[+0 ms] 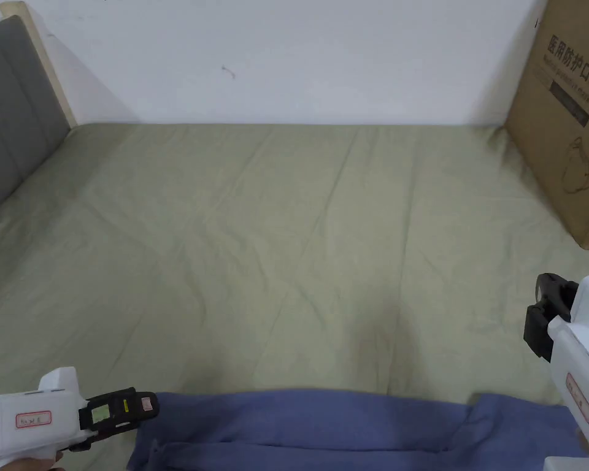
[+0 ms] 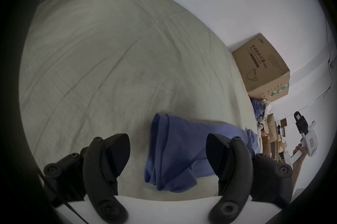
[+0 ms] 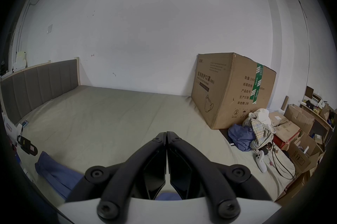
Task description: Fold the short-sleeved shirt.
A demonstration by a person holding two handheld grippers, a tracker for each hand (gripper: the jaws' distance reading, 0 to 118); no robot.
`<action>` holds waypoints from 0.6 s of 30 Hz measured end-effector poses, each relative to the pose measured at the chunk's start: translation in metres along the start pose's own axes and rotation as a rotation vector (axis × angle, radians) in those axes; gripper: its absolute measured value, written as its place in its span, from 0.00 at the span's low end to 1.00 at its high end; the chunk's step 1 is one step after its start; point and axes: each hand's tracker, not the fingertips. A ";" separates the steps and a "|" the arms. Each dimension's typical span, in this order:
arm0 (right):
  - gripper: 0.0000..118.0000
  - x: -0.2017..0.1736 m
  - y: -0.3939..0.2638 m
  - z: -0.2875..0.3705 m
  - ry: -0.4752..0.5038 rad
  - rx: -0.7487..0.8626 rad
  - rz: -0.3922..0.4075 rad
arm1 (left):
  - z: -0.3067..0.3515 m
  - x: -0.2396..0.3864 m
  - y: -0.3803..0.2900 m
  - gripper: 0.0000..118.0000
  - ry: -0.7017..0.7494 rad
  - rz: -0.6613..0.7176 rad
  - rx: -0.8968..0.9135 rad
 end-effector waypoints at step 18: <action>0.00 0.016 -0.004 -0.001 -0.020 -0.030 -0.015 | -0.030 0.034 -0.012 0.07 0.046 -0.194 -0.062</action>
